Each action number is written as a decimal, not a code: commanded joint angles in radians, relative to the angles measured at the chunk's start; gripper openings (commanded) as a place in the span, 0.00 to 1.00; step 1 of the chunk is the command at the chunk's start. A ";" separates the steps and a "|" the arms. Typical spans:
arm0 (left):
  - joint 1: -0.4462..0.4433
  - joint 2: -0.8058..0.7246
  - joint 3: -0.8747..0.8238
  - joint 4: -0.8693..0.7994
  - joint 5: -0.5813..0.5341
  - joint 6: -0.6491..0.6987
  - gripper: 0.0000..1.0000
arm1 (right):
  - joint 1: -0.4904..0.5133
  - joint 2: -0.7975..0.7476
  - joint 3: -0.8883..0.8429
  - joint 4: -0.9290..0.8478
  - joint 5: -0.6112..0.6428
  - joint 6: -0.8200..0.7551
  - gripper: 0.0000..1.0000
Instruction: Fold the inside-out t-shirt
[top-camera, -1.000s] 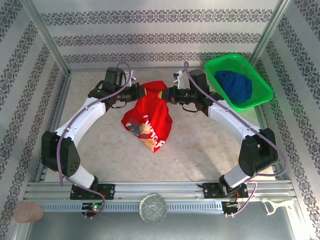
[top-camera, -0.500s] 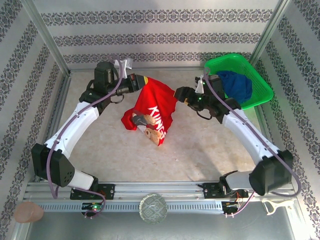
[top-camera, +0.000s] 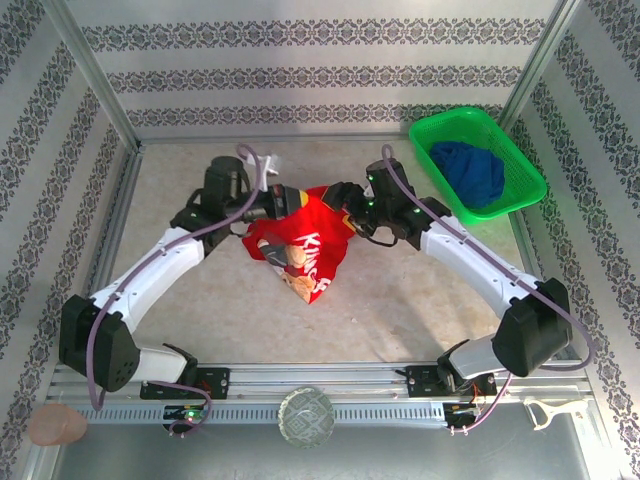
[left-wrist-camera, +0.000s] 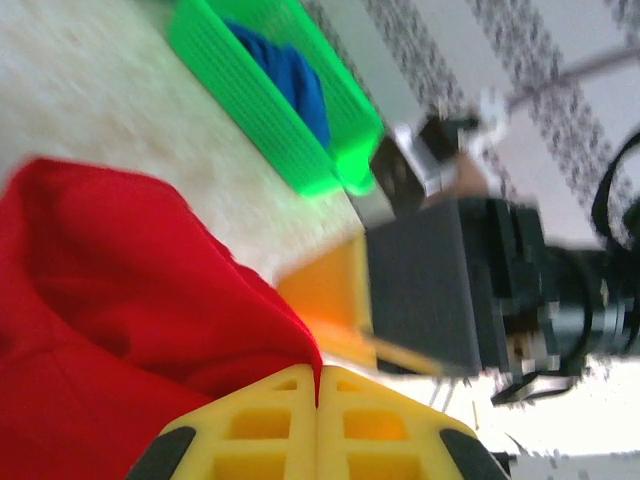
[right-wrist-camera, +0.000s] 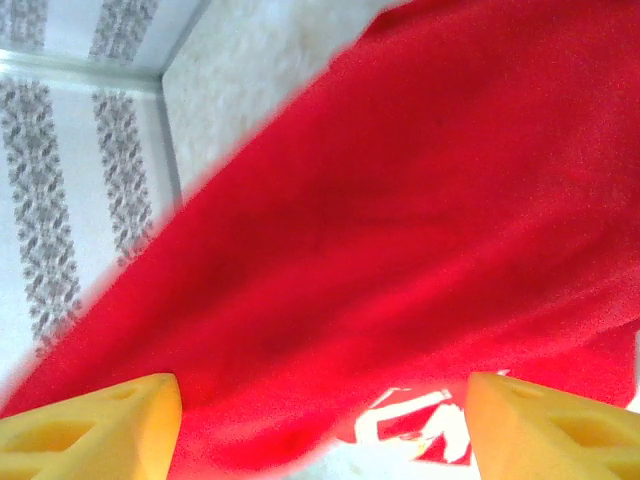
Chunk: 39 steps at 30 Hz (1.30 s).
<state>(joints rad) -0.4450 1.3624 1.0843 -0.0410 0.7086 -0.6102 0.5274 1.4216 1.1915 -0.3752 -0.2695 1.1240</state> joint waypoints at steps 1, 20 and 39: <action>-0.098 0.059 -0.069 0.127 0.105 -0.011 0.00 | -0.009 -0.044 -0.051 -0.076 0.167 0.002 0.75; -0.109 0.151 0.092 -0.274 -0.187 0.203 0.71 | 0.038 -0.004 -0.204 -0.220 0.317 -0.151 0.74; -0.335 0.594 0.457 -0.596 -0.671 0.383 0.69 | -0.202 -0.308 -0.486 -0.184 0.214 -0.191 0.72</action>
<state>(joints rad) -0.7815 1.9320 1.4803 -0.5568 0.1421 -0.2531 0.3355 1.1446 0.7368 -0.5709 -0.0135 0.9577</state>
